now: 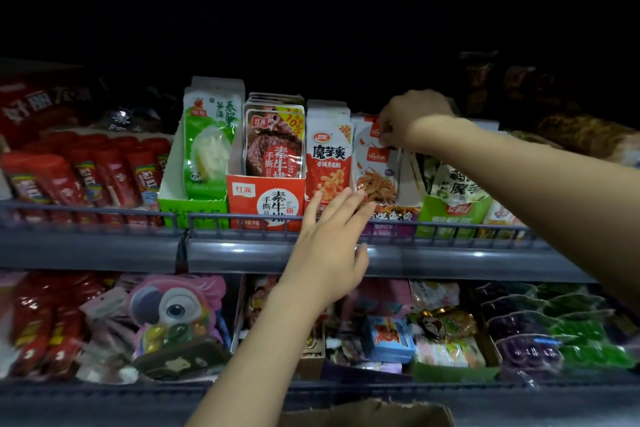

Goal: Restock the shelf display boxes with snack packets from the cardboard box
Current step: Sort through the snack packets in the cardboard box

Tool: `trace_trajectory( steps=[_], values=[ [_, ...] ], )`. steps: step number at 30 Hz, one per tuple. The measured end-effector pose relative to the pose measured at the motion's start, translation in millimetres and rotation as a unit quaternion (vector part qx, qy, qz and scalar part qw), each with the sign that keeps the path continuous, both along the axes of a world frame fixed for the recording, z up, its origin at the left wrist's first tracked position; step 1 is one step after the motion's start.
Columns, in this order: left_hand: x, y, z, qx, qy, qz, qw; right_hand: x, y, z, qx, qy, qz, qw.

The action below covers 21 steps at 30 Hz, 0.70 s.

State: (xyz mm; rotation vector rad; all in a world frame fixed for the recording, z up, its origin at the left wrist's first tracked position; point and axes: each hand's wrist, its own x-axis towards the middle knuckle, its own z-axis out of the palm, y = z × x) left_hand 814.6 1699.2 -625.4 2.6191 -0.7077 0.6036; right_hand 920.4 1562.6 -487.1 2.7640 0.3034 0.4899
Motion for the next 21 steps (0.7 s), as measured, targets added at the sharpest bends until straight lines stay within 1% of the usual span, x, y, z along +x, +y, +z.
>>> trace_trajectory(
  steps=[2,3,5,6,8,9,12,15,16,17,18,19,21],
  values=[
    [-6,-1,3,-0.04,-0.011,-0.012,0.999,-15,0,1,-0.009,-0.02,0.037,0.999],
    [-12,-3,4,-0.063,-0.025,-0.02,0.997,-25,-1,-1,0.002,-0.042,0.067,0.997],
    [-29,-9,6,-0.112,-0.022,-0.034,0.993,-47,-6,-8,0.058,-0.084,0.129,0.986],
    [-39,-13,5,-0.139,0.008,-0.042,0.989,-59,-8,-14,0.092,-0.093,0.156,0.979],
    [-59,-22,-1,-0.183,0.105,-0.066,0.975,-85,-12,-30,0.161,-0.093,0.197,0.963],
    [-67,-25,-7,-0.187,0.153,-0.073,0.968,-99,-14,-41,0.194,-0.087,0.208,0.955],
    [-85,-32,-35,-0.167,0.243,-0.055,0.954,-135,-23,-85,0.269,-0.051,0.199,0.941],
    [-99,-34,-74,-0.212,0.303,-0.012,0.929,-165,-33,-145,0.34,0.001,0.165,0.926],
    [-104,-34,-87,-0.235,0.329,0.006,0.915,-174,-35,-166,0.361,0.014,0.154,0.92],
    [-109,-34,-99,-0.268,0.361,0.027,0.893,-183,-37,-188,0.38,0.03,0.138,0.914],
    [-114,-34,-111,-0.312,0.399,0.051,0.861,-193,-38,-210,0.399,0.048,0.117,0.908],
    [-118,-34,-124,-0.36,0.437,0.076,0.821,-202,-38,-232,0.419,0.071,0.095,0.9],
    [-128,-32,-154,-0.448,0.509,0.126,0.725,-220,-38,-276,0.461,0.117,0.055,0.878]
  ],
)
